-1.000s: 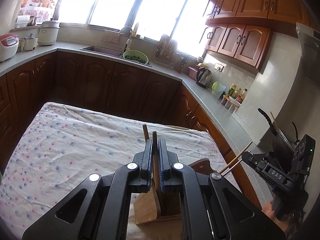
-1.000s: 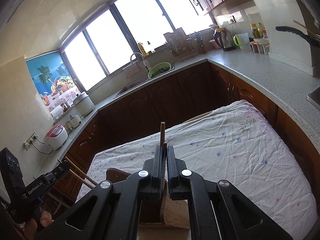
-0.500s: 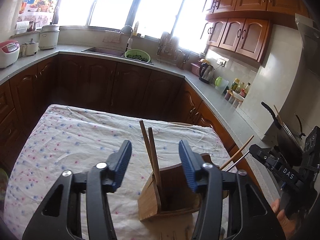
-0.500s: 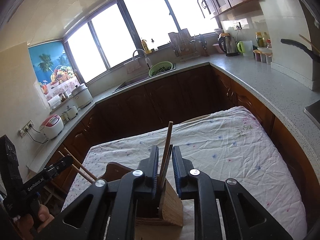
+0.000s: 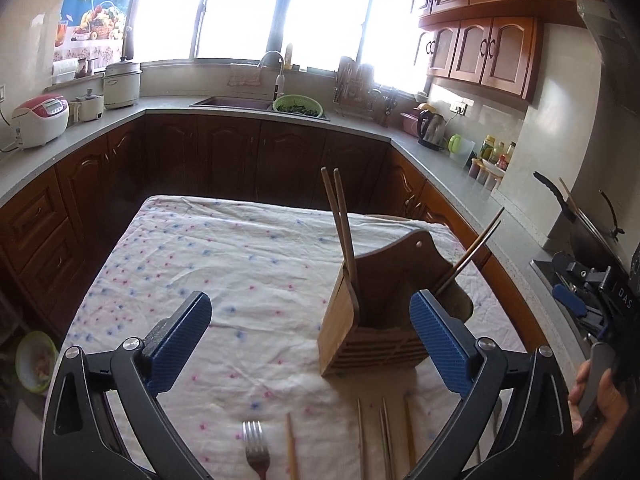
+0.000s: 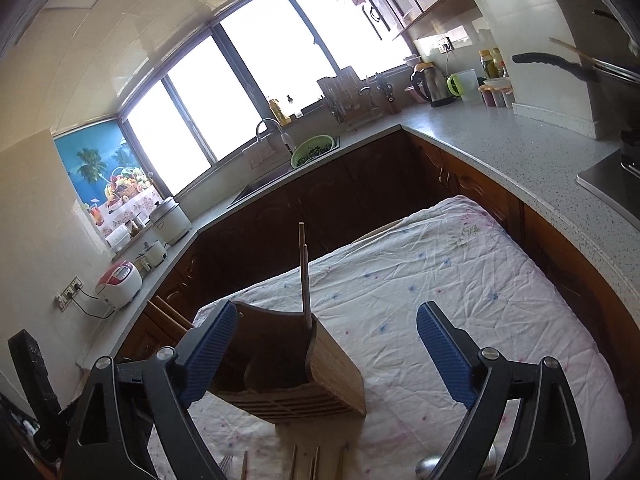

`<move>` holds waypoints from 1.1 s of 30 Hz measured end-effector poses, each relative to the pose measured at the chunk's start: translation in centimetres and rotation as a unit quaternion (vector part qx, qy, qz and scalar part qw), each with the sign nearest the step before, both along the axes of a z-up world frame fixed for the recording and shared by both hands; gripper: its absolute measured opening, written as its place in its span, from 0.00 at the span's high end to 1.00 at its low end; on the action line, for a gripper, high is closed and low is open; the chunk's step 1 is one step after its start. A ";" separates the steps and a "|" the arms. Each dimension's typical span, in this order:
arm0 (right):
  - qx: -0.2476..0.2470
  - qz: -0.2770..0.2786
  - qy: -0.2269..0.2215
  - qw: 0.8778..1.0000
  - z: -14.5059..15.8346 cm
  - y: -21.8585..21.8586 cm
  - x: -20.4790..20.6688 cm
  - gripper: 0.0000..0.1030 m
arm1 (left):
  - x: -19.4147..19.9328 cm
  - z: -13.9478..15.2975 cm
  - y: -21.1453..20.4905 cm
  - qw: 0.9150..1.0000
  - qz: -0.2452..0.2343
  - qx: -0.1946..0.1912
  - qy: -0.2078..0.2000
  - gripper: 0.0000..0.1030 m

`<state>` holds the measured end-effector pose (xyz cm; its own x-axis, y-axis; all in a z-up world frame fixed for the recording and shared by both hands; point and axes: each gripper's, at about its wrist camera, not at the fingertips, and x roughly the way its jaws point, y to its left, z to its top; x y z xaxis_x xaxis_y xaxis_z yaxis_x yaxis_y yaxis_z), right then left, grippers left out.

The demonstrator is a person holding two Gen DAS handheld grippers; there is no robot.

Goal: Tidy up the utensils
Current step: 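Pull both open tools back from the holder toward the utensil row, then lower the left tool over a metal chopstick while the right tool lowers over the long metal spoon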

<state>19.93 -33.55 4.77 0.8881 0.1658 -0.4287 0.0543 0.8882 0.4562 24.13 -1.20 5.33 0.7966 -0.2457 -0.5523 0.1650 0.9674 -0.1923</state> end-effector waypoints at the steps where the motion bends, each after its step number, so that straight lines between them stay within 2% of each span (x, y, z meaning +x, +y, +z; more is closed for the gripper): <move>1: 0.000 0.000 0.002 1.000 -0.1 -0.1 -0.6 0.10 | -0.6 -0.3 0.3 1.000 0.001 0.000 0.006 0.01; 9: -0.034 0.015 -0.005 0.999 -0.4 1.0 -6.5 0.10 | -5.5 -2.2 2.1 0.999 0.004 0.003 0.034 0.01; 18: -0.065 0.019 0.001 0.998 -1.1 1.8 -11.7 0.10 | -9.4 -2.7 2.6 0.999 -0.005 0.002 0.033 0.01; 25: -0.074 0.021 0.019 0.997 -1.8 2.0 -13.2 0.10 | -10.4 -3.8 2.3 0.999 -0.015 0.009 0.045 0.01; 33: -0.082 0.023 0.042 0.995 -2.7 1.7 -12.9 0.10 | -9.5 -5.2 0.4 0.997 -0.034 0.033 0.068 0.03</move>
